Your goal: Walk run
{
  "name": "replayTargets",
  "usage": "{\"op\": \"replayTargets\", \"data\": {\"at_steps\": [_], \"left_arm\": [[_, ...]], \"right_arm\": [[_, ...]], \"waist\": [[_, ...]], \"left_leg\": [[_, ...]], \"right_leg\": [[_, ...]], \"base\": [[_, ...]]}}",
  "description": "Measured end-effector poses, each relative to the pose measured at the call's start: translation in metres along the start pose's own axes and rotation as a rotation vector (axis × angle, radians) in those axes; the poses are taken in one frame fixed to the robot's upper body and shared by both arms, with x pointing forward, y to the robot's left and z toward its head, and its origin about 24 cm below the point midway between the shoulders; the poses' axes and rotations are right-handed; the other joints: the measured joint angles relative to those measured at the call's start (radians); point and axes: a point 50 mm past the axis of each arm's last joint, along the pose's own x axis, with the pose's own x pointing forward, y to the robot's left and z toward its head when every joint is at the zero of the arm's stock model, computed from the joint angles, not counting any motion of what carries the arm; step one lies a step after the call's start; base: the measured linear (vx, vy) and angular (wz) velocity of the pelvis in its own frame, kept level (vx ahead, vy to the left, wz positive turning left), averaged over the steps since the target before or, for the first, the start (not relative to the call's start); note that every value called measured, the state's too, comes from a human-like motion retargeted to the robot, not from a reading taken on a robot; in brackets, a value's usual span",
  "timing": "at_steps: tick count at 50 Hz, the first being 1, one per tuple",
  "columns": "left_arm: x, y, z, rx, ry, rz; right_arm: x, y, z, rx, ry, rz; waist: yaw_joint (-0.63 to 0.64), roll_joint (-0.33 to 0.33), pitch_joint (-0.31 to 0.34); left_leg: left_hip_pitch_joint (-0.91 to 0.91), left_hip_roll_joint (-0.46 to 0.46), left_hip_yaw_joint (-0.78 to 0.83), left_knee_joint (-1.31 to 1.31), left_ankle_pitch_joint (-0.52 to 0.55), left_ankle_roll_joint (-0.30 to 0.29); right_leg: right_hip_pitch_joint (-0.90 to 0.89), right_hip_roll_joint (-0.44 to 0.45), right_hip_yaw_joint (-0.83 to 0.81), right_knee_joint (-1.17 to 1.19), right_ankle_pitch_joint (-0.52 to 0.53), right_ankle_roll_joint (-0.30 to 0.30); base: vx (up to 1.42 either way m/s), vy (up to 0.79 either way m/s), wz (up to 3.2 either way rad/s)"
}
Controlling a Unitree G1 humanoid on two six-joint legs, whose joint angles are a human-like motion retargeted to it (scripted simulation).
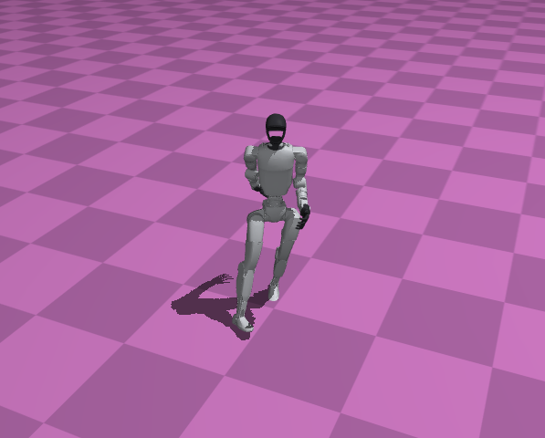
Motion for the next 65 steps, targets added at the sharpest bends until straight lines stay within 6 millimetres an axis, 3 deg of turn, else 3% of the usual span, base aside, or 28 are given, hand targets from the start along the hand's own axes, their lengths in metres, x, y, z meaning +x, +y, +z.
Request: {"op": "replayTargets", "data": {"at_steps": [2,3,5,7,10,12,14,17,19,22,25,27,30,32,34,35,38,40,42,45,48,51,54,56,57,60,62,65], "left_arm": [[-0.008,0.004,-0.007,-0.011,0.036,0.029],[-0.012,0.007,-0.011,-0.019,0.054,0.046],[-0.025,0.013,-0.018,-0.025,0.090,0.072],[-0.035,0.018,-0.027,-0.024,0.130,0.082],[-0.043,0.011,-0.041,-0.045,0.193,0.094],[-0.047,0.011,-0.044,-0.051,0.206,0.101],[-0.049,0.012,-0.047,-0.058,0.216,0.102],[-0.051,0.011,-0.047,-0.049,0.223,0.093],[-0.049,0.013,-0.045,-0.029,0.221,0.082],[-0.046,0.013,-0.042,-0.014,0.214,0.052],[-0.041,0.008,-0.041,-0.025,0.202,0.024],[-0.039,0.004,-0.041,-0.036,0.198,0.019],[-0.041,-0.001,-0.044,-0.046,0.205,0.018],[-0.046,-0.001,-0.048,-0.052,0.222,0.028],[-0.048,-0.002,-0.052,-0.067,0.240,0.030],[-0.046,-0.002,-0.054,-0.080,0.244,0.033],[-0.040,-0.007,-0.052,-0.085,0.236,0.024],[-0.033,-0.015,-0.051,-0.087,0.229,-0.017],[-0.023,-0.024,-0.050,-0.091,0.221,-0.076],[-0.009,-0.041,-0.046,-0.081,0.205,-0.164],[0.002,-0.055,-0.041,-0.065,0.185,-0.261],[0.011,-0.065,-0.036,-0.046,0.166,-0.337],[0.012,-0.070,-0.035,-0.034,0.157,-0.362],[0.008,-0.069,-0.035,-0.030,0.157,-0.344],[0.005,-0.067,-0.037,-0.031,0.161,-0.328],[-0.012,-0.057,-0.046,-0.053,0.205,-0.261],[-0.026,-0.046,-0.053,-0.070,0.241,-0.196],[-0.049,-0.029,-0.064,-0.083,0.305,-0.109]], "right_arm": [[-0.003,0.002,-0.004,0.010,-0.003,0.130],[-0.006,-0.003,-0.002,0.018,-0.007,0.147],[-0.013,-0.019,0.004,0.047,-0.020,0.080],[-0.027,-0.045,0.023,0.080,-0.054,-0.083],[-0.071,-0.094,0.072,0.123,-0.193,-0.322],[-0.111,-0.120,0.113,0.121,-0.326,-0.455],[-0.159,-0.139,0.158,0.104,-0.500,-0.609],[-0.241,-0.154,0.213,0.070,-0.790,-0.815],[-0.297,-0.156,0.237,0.058,-0.962,-0.907],[-0.373,-0.152,0.255,0.055,-1.180,-1.019],[-0.433,-0.143,0.261,0.058,-1.348,-1.134],[-0.458,-0.137,0.261,0.053,-1.428,-1.207],[-0.474,-0.131,0.260,0.057,-1.504,-1.295],[-0.465,-0.127,0.264,0.058,-1.522,-1.321],[-0.442,-0.127,0.268,0.072,-1.512,-1.321],[-0.428,-0.127,0.270,0.076,-1.498,-1.308],[-0.370,-0.133,0.270,0.051,-1.365,-1.219],[-0.324,-0.144,0.255,0.029,-1.195,-1.146],[-0.273,-0.153,0.231,0.023,-0.994,-1.060],[-0.194,-0.151,0.184,0.052,-0.739,-0.910],[-0.125,-0.128,0.138,0.108,-0.567,-0.723],[-0.077,-0.093,0.109,0.163,-0.479,-0.550],[-0.047,-0.060,0.093,0.160,-0.428,-0.402],[-0.039,-0.049,0.087,0.095,-0.398,-0.327],[-0.037,-0.047,0.085,0.056,-0.380,-0.306],[-0.041,-0.057,0.073,-0.041,-0.297,-0.329],[-0.050,-0.074,0.067,-0.076,-0.226,-0.407],[-0.068,-0.100,0.061,-0.083,-0.136,-0.552]], "waist": [[0.012,-0.025,-0.006],[0.021,-0.036,-0.022],[0.008,-0.070,-0.047],[-0.007,-0.043,-0.051],[-0.035,-0.013,-0.050],[-0.067,-0.026,-0.059],[-0.043,-0.036,-0.061],[0.062,-0.071,-0.053],[0.114,-0.080,-0.050],[0.157,-0.070,-0.048],[0.170,-0.042,-0.046],[0.155,-0.032,-0.051],[0.121,-0.050,-0.073],[0.171,-0.088,-0.086],[0.209,-0.097,-0.091],[0.216,-0.090,-0.090],[0.184,-0.003,-0.085],[0.169,0.051,-0.078],[0.185,0.086,-0.070],[0.176,0.128,-0.076],[0.144,0.141,-0.090],[0.107,0.127,-0.096],[0.081,0.098,-0.086],[0.091,0.072,-0.066],[0.098,0.062,-0.056],[0.095,0.033,-0.035],[0.107,0.012,-0.037],[0.101,0.022,-0.068]], "left_leg": [[0.035,-0.015,0.003,0.038,0.027,-0.032],[0.034,-0.018,0.017,0.059,0.062,-0.056],[0.032,-0.041,0.028,0.146,0.176,-0.110],[-0.033,-0.021,0.049,0.336,0.363,-0.193],[-0.203,0.048,0.127,0.670,0.558,-0.366],[-0.299,0.135,0.263,0.778,0.537,-0.274],[-0.379,0.144,0.355,0.826,0.432,-0.207],[-0.491,0.084,0.448,0.790,0.334,-0.216],[-0.558,0.091,0.503,0.707,0.258,-0.198],[-0.618,0.132,0.586,0.493,0.186,-0.125],[-0.623,0.136,0.675,0.215,0.150,-0.087],[-0.607,0.081,0.705,0.058,0.109,-0.064],[-0.526,0.052,0.874,-0.053,0.172,0.068],[-0.479,0.068,0.896,-0.035,0.133,0.068],[-0.515,0.061,0.712,0.006,0.103,0.068],[-0.536,0.059,0.620,0.031,0.090,0.068],[-0.464,0.132,0.622,0.050,0.059,0.068],[-0.409,0.130,0.552,0.047,0.038,0.068],[-0.377,0.122,0.494,0.045,0.035,0.068],[-0.328,0.091,0.378,0.021,0.053,0.068],[-0.298,0.041,0.228,0.012,0.070,0.068],[-0.272,-0.030,0.048,0.014,0.082,0.068],[-0.224,-0.101,-0.108,0.024,0.089,0.068],[-0.175,-0.135,-0.169,0.029,0.091,0.068],[-0.150,-0.145,-0.190,0.032,0.091,0.068],[-0.069,-0.184,-0.249,0.061,0.094,0.068],[-0.030,-0.201,-0.242,0.079,0.123,0.060],[-0.038,-0.182,-0.219,0.188,0.247,-0.043]], "right_leg": [[-0.019,-0.043,-0.122,0.050,0.001,0.049],[-0.017,-0.033,-0.113,0.088,-0.009,0.043],[-0.025,-0.078,-0.284,0.158,0.104,0.059],[0.016,-0.017,-0.143,0.211,0.034,0.003],[0.075,-0.025,-0.249,0.237,-0.006,-0.058],[0.118,-0.046,-0.328,0.214,-0.003,-0.077],[0.157,-0.042,-0.354,0.182,0.009,-0.089],[0.212,-0.051,-0.381,0.133,0.031,-0.095],[0.248,-0.045,-0.423,0.111,0.025,-0.097],[0.304,0.005,-0.459,0.086,-0.004,-0.114],[0.366,0.070,-0.505,0.070,-0.047,-0.130],[0.409,0.100,-0.568,0.064,-0.069,-0.127],[0.460,0.112,-0.638,0.083,-0.066,-0.105],[0.486,0.094,-0.614,0.137,-0.002,-0.061],[0.480,0.090,-0.610,0.224,0.156,0.013],[0.464,0.097,-0.596,0.280,0.258,0.055],[0.356,0.238,-0.492,0.521,0.470,0.069],[0.293,0.289,-0.432,0.676,0.461,0.068],[0.234,0.290,-0.405,0.766,0.341,0.029],[0.141,0.201,-0.459,0.808,0.198,-0.105],[0.079,0.087,-0.504,0.698,0.109,-0.180],[0.045,0.037,-0.455,0.490,0.106,-0.172],[0.020,0.036,-0.240,0.287,0.075,-0.169],[0.016,0.056,-0.048,0.180,0.048,-0.176],[0.021,0.064,0.026,0.139,0.038,-0.157],[0.039,0.045,0.065,0.072,0.042,-0.001],[0.056,0.036,-0.042,0.103,0.132,-0.043],[0.091,0.081,-0.037,0.156,0.040,-0.136]], "base": [[0.72,-0.39,0.40],[0.71,-0.41,0.32],[1.08,-0.70,0.68],[0.94,-0.56,1.26],[0.71,-0.37,1.60],[0.56,-0.36,1.57],[0.67,-0.34,0.43],[0.48,-0.19,-0.63],[0.51,-0.22,-0.25],[0.56,-0.22,0.46],[0.67,-0.18,0.92],[0.73,-0.14,1.43],[0.83,-0.24,1.19],[0.98,-0.35,-0.47],[0.87,-0.12,-0.20],[0.66,0.05,0.67],[0.70,0.15,1.64],[0.82,0.34,2.12],[0.58,0.28,2.00],[0.55,0.25,2.81],[0.48,0.10,3.42],[0.50,-0.05,3.37],[0.39,-0.08,2.92],[0.48,-0.14,1.82],[0.52,-0.17,1.24],[0.62,-0.20,1.24],[0.55,-0.16,0.76],[0.63,-0.31,1.22]]}}
